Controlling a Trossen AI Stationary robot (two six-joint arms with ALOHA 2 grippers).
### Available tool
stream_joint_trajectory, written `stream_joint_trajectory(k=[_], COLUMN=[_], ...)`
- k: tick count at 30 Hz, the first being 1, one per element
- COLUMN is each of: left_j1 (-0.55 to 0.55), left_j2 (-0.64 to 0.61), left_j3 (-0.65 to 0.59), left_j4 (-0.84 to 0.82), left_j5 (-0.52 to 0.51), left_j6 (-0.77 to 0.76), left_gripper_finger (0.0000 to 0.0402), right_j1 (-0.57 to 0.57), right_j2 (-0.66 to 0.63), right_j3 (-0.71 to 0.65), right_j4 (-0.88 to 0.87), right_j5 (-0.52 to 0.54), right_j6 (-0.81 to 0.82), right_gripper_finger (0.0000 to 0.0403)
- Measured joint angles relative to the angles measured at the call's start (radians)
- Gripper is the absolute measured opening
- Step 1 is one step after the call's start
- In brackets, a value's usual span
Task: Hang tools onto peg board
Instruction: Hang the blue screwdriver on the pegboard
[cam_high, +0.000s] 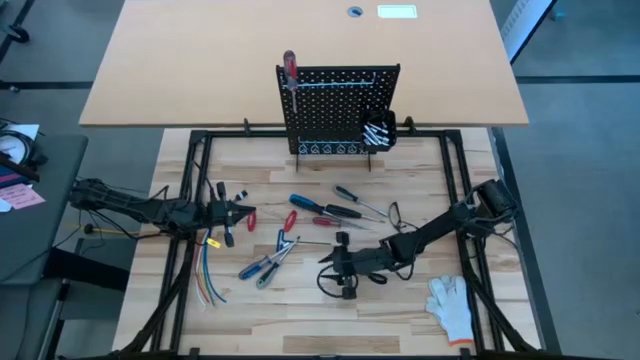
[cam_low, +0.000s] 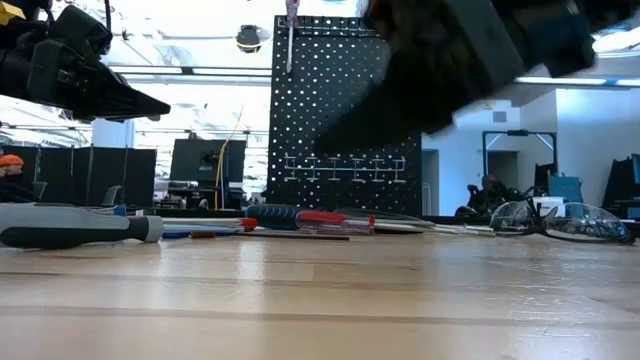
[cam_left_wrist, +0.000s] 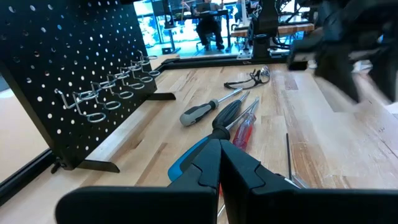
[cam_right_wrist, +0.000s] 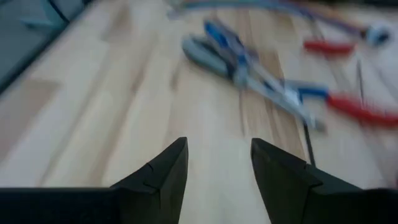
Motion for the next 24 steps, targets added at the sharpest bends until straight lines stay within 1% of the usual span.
stream_joint_trajectory(k=[2,7,9,11,13,16,22,24], left_j1=[0.000,0.000,0.000,0.000,0.000,0.000,0.000,0.000], left_j2=[0.000,0.000,0.000,0.000,0.000,0.000,0.000,0.000], left_j3=[0.000,0.000,0.000,0.000,0.000,0.000,0.000,0.000], left_j4=[0.000,0.000,0.000,0.000,0.000,0.000,0.001,-0.001], left_j5=[0.000,0.000,0.000,0.000,0.000,0.000,0.000,0.000], left_j6=[0.000,0.000,0.000,0.000,0.000,0.000,0.000,0.000], left_gripper_finger=[0.0000,0.0000,0.0000,0.0000,0.0000,0.0000,0.0000,0.0000], right_j1=[-0.022,-0.097,-0.139,-0.185,-0.232,-0.288,-0.349,-0.359], right_j2=[0.000,0.000,-0.002,0.011,0.049,0.135,0.295,0.339], right_j3=[0.050,0.195,0.234,0.251,0.279,0.351,0.552,0.625], right_j4=[-0.035,-0.189,-0.235,-0.249,-0.245,-0.284,-0.472,-0.520], right_j5=[-0.041,-0.059,-0.123,-0.235,-0.336,-0.446,-0.482,-0.529], right_j6=[-0.039,-0.174,-0.222,-0.255,-0.282,-0.319,-0.436,-0.455], right_gripper_finger=[0.0182,0.0182,0.0182,0.0182,0.0182,0.0182,0.0182,0.0182])
